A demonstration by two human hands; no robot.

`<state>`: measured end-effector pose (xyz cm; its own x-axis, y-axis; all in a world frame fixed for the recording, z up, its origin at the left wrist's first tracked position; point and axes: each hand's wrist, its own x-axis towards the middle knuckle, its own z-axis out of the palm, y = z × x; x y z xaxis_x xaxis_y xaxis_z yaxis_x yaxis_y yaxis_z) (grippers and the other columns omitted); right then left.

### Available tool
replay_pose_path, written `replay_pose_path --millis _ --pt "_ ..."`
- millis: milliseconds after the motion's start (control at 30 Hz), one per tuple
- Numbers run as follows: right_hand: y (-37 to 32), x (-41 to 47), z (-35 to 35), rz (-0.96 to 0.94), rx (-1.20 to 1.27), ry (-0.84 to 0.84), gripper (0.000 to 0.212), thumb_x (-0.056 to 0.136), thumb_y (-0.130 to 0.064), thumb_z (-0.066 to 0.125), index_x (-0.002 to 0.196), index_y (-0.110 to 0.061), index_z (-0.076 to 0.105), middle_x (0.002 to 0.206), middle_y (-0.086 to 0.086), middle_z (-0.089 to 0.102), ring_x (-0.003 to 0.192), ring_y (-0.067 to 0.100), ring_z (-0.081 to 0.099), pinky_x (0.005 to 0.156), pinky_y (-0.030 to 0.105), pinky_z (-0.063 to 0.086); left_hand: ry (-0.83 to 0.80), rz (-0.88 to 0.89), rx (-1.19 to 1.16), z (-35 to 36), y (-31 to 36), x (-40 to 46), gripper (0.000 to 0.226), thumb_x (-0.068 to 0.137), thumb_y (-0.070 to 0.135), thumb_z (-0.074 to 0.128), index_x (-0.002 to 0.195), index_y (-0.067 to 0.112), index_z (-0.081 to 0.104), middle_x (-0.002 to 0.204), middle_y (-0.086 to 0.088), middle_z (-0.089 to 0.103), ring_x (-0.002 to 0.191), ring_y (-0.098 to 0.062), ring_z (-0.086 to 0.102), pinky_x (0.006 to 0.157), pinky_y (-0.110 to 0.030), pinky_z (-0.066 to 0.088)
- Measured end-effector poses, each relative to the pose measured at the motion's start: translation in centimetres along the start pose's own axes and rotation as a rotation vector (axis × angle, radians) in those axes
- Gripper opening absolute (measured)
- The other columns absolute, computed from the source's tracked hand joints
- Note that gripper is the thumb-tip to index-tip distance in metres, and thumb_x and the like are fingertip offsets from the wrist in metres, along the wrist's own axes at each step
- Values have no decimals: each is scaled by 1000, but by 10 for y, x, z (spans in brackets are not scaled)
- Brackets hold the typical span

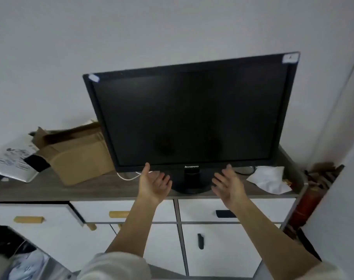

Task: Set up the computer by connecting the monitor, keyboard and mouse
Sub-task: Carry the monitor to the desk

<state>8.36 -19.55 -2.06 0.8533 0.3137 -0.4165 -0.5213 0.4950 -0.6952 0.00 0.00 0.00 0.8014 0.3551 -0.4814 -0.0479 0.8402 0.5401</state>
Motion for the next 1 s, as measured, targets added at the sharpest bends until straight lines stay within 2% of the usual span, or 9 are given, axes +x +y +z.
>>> replay_pose_path --millis 100,200,300,400,533,667,800,900,1000 --pt "-12 43 -6 101 204 -8 78 89 -59 45 148 -15 22 150 13 33 139 29 30 112 45 26 48 -29 -137 4 0 35 83 84 58 56 145 7 29 149 -12 33 139 -28 30 112 -40 29" --pt "-16 70 -6 136 367 -5 82 82 -73 39 141 -15 40 144 11 43 137 26 33 112 44 23 37 17 -225 0 -2 64 89 79 64 58 145 12 30 149 -12 33 139 -29 29 114 -43 25" --pt "-22 85 -4 108 535 0 84 76 -78 41 134 -18 48 134 10 53 127 31 46 106 47 34 18 67 -312 -3 2 84 81 72 68 62 131 15 50 134 -9 53 122 -30 51 104 -45 37" --pt "-24 90 3 51 672 -44 77 73 -79 46 126 -25 56 125 8 61 116 32 56 98 48 44 -94 110 -407 -5 9 98 82 69 73 62 129 19 53 129 -9 59 117 -32 57 99 -46 43" --pt "-23 96 12 32 754 -87 83 69 -81 48 126 -22 56 127 10 60 118 34 55 104 50 37 -76 126 -472 0 13 116 82 67 79 56 126 22 58 125 -6 63 116 -31 58 103 -46 41" --pt "-24 98 19 5 698 36 91 69 -85 39 135 -23 46 136 14 49 127 39 42 109 57 25 -6 96 -476 8 14 119 84 64 85 51 121 24 61 121 -6 64 113 -31 60 102 -45 43" --pt "-19 92 21 -31 643 115 96 73 -86 29 144 -22 33 147 14 34 138 39 25 112 61 12 5 50 -453 8 20 117 85 65 89 41 119 27 61 118 -5 65 110 -29 60 87 -44 49" --pt "-15 76 25 -80 639 145 92 76 -84 24 143 -21 36 146 13 37 137 38 27 110 60 13 -9 10 -428 8 26 113 87 64 90 39 121 27 61 120 -4 64 111 -29 59 84 -43 50" --pt "-12 60 28 -124 664 141 91 75 -84 25 139 -22 41 137 12 46 132 38 34 107 60 22 -45 -21 -397 12 30 109 88 64 91 37 119 26 61 117 -4 65 109 -28 59 79 -43 50"
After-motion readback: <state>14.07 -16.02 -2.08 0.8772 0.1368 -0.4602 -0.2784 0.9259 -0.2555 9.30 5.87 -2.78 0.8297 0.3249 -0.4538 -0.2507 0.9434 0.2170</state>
